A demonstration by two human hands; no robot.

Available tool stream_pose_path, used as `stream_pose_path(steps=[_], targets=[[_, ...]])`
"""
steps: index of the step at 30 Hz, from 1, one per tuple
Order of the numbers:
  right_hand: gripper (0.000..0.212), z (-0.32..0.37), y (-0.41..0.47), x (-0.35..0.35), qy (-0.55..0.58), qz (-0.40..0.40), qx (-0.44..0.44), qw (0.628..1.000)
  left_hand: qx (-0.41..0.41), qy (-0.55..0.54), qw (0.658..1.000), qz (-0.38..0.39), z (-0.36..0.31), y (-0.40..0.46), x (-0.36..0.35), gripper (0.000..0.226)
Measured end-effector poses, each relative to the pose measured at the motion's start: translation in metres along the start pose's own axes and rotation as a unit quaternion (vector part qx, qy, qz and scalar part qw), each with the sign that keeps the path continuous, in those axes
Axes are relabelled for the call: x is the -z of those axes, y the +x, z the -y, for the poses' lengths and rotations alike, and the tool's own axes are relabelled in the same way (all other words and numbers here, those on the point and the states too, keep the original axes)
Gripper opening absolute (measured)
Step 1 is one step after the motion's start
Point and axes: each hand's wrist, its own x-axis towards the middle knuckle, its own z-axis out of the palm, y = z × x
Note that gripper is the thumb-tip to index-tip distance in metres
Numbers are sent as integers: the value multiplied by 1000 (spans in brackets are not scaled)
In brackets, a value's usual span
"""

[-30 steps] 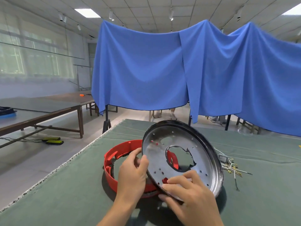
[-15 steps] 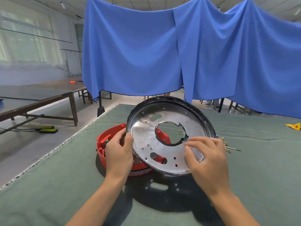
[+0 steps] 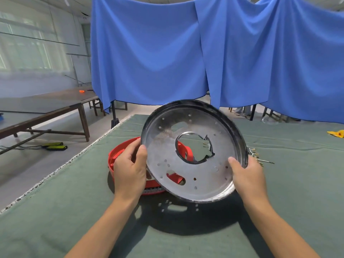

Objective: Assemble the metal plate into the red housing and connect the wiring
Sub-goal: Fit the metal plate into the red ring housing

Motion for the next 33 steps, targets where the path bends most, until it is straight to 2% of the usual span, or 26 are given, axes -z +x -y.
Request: stream_pose_path(steps=[2,4,7,10,12,13,15,19,22,24,26,28,31,33], targets=[[18,-4,4,0,-1,-15,-22,1000,10,-10,1000,-10,0,1,3,36],[22,-8,8,1,-6,-36,-27,999,16,0,999,-49,0,5,10,36],[17,-12,13,1,12,-69,-47,996,54,183,976,-102,15,21,26,23],[23,-14,17,-1,29,-105,-66,992,224,304,926,-2,36,32,41,45],[26,-14,17,-2,54,-119,-82,988,284,344,892,69,44,34,47,33],[28,-15,17,-2,79,-120,-91,985,285,345,890,81,46,34,48,26],[29,-14,18,-2,136,-106,-120,978,268,333,901,76,44,35,49,18],[16,-13,19,-3,225,-56,-156,960,200,278,939,24,40,35,50,14],[5,-11,17,-2,233,-43,-148,960,205,103,973,18,34,36,48,30],[8,-10,15,-2,241,-39,-131,961,232,5,971,47,29,33,45,37],[10,-8,14,-1,248,-34,-104,963,258,-47,962,72,23,28,39,37],[10,-8,13,-2,237,-29,-75,968,273,-83,956,66,16,26,36,33],[27,-6,8,-4,199,-27,-57,978,288,-136,947,44,12,25,35,21],[17,-4,5,-4,187,-30,-34,981,301,-178,936,34,10,25,34,14]])
